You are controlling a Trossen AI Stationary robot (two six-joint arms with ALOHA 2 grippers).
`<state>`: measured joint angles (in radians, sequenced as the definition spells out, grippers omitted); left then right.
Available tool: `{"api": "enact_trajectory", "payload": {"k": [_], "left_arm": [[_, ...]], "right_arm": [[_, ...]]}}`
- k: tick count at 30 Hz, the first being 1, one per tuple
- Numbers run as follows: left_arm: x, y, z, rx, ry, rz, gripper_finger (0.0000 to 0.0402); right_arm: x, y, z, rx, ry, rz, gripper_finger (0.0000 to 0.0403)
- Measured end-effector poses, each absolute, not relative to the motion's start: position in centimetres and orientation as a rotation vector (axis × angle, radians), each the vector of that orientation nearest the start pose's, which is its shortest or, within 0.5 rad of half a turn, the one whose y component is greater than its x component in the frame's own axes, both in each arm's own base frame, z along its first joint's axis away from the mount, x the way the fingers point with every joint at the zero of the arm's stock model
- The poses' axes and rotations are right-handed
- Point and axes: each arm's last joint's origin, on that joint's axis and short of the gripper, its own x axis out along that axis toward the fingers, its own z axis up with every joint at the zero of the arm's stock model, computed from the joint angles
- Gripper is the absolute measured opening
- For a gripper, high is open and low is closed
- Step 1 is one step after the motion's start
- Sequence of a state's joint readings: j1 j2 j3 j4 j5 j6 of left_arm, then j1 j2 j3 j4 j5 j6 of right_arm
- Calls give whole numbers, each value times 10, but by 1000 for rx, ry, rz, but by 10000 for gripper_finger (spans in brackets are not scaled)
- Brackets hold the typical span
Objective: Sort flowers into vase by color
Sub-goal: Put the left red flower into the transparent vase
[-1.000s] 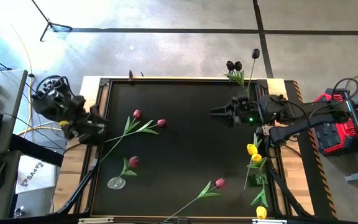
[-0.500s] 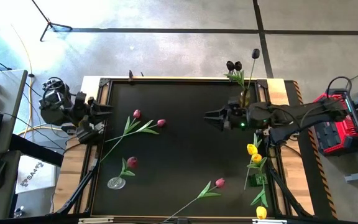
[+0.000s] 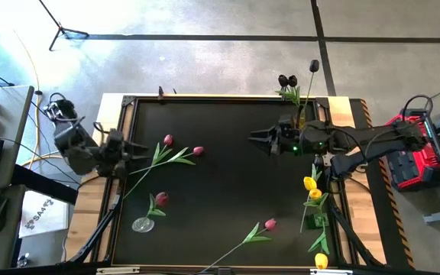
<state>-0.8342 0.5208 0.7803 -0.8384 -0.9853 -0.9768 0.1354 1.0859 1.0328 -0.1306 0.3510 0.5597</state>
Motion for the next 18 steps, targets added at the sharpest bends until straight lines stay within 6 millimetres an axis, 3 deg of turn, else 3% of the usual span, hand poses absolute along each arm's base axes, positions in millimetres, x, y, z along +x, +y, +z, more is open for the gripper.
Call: {"api": "enact_trajectory", "payload": {"k": [4,7,18], "left_arm": [[94,-50,307,-496,306,331,211],[107,-44,303,-481,340,418,211],[139,17,275,-468,691,698,200]], "right_arm": [[238,16,367,517,121,-238,138],[239,12,367,523,128,-215,138],[238,12,361,528,185,-222,138]]}}
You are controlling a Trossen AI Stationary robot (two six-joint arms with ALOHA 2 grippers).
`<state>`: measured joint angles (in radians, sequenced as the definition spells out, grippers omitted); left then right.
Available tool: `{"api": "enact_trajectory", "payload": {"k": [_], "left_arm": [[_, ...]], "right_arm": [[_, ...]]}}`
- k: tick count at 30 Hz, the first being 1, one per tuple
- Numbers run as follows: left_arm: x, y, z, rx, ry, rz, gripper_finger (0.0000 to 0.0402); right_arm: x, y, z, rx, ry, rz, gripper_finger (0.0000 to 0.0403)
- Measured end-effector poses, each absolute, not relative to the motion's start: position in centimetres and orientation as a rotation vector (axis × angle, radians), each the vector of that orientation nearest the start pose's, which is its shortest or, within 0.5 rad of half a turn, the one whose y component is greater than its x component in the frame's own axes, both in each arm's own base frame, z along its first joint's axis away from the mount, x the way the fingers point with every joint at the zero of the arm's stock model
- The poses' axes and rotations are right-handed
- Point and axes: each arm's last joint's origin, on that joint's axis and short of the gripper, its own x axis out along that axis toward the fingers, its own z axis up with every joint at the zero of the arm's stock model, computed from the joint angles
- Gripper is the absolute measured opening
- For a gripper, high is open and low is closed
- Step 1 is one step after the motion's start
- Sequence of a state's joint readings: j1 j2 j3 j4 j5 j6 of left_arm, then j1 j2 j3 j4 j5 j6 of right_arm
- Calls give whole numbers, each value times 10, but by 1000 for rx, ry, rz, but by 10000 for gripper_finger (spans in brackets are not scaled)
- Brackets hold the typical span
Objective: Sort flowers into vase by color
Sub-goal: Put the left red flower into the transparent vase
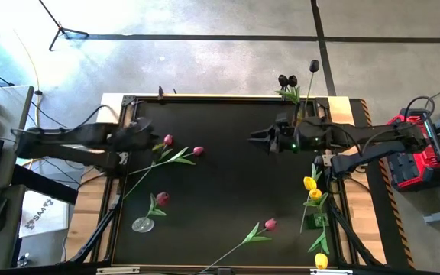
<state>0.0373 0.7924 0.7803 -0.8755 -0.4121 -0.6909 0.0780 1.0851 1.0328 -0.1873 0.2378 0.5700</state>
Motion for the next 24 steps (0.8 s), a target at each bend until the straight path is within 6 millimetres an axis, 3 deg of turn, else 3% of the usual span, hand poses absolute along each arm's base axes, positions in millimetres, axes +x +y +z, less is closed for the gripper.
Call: {"api": "enact_trajectory", "payload": {"k": [8,15,19,24], "left_arm": [[177,62,228,-466,1040,870,199],[195,94,185,-479,1276,893,199],[196,102,171,-523,1357,855,199],[195,99,159,-587,1338,787,199]], "right_arm": [[236,11,355,579,231,-274,138],[236,11,355,607,228,-278,138],[236,11,355,617,227,-280,138],[236,11,355,617,227,-283,138]]}}
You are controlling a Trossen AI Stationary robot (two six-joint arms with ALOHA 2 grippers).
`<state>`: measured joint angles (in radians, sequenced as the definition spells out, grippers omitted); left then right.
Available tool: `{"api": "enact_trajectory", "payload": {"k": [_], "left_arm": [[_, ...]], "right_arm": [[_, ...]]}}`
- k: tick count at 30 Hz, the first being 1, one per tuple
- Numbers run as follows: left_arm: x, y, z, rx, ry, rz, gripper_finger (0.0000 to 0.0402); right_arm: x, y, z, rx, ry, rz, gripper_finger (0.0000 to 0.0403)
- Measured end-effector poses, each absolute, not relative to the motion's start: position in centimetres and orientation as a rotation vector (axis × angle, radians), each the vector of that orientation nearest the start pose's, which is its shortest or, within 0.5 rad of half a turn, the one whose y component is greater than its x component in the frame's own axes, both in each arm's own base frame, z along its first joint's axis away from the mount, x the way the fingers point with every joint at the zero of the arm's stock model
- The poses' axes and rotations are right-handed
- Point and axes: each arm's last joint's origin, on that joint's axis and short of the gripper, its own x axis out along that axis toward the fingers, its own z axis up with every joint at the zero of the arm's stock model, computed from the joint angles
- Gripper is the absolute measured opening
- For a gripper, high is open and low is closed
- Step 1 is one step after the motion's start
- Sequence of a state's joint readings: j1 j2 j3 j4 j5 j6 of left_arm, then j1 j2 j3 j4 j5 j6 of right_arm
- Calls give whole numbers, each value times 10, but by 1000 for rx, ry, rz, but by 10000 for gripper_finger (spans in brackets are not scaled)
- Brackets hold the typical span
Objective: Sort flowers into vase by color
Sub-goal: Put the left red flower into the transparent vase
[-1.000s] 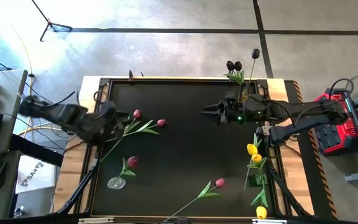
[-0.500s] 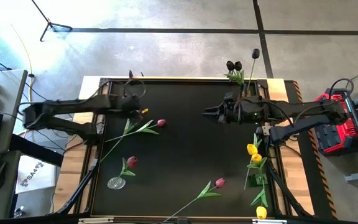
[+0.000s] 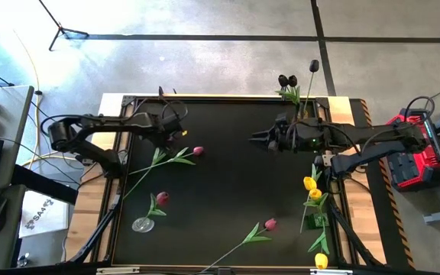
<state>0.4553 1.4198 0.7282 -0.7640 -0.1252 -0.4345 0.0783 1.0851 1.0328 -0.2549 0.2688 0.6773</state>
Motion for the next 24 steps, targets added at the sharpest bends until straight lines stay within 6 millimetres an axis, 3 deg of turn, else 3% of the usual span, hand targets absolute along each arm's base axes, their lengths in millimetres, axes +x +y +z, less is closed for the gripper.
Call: {"api": "enact_trajectory", "payload": {"k": [9,18,24], "left_arm": [[186,95,138,-611,1304,770,160],[191,97,138,-552,1270,729,60],[201,108,153,-528,1205,740,5]], "right_arm": [[236,3,355,633,209,-331,138],[236,1,356,692,195,-336,138],[236,5,356,692,201,-322,138]]}}
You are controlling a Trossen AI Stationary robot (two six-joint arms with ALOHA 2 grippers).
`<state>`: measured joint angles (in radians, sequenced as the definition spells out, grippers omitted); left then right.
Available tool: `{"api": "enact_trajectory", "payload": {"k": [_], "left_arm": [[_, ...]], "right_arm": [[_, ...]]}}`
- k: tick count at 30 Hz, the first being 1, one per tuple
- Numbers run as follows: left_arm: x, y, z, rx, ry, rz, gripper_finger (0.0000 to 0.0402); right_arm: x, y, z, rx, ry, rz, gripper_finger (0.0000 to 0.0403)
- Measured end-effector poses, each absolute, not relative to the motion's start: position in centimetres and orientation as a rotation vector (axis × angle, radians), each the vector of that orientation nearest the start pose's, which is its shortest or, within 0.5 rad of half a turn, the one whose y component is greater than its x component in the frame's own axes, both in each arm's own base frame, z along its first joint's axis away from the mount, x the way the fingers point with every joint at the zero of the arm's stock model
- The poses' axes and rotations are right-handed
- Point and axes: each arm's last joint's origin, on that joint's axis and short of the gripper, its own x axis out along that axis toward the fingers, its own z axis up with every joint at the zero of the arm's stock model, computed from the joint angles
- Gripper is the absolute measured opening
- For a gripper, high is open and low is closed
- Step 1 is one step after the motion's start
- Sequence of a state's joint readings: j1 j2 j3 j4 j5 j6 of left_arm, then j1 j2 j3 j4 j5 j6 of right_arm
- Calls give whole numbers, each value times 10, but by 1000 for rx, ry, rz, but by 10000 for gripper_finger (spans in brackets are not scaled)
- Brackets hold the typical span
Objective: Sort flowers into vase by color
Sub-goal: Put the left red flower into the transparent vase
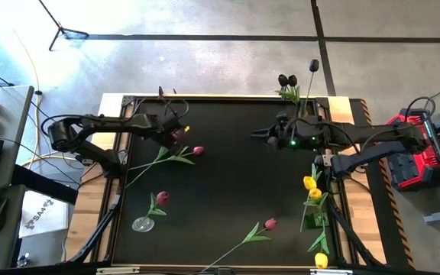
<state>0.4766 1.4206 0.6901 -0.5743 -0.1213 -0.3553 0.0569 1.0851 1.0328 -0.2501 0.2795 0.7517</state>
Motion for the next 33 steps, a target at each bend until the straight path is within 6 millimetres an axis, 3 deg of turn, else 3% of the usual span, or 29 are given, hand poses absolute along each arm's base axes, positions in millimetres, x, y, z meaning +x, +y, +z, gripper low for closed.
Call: {"api": "enact_trajectory", "payload": {"k": [7,15,23,33], "left_arm": [[217,121,186,-497,1087,726,8],[220,125,260,-410,809,694,1],[186,107,333,-317,522,673,1],[132,60,380,-216,245,535,0]], "right_arm": [[236,10,356,689,207,-304,138],[235,19,355,668,225,-279,138],[233,28,353,641,247,-286,138],[232,34,352,629,247,-293,138]]}}
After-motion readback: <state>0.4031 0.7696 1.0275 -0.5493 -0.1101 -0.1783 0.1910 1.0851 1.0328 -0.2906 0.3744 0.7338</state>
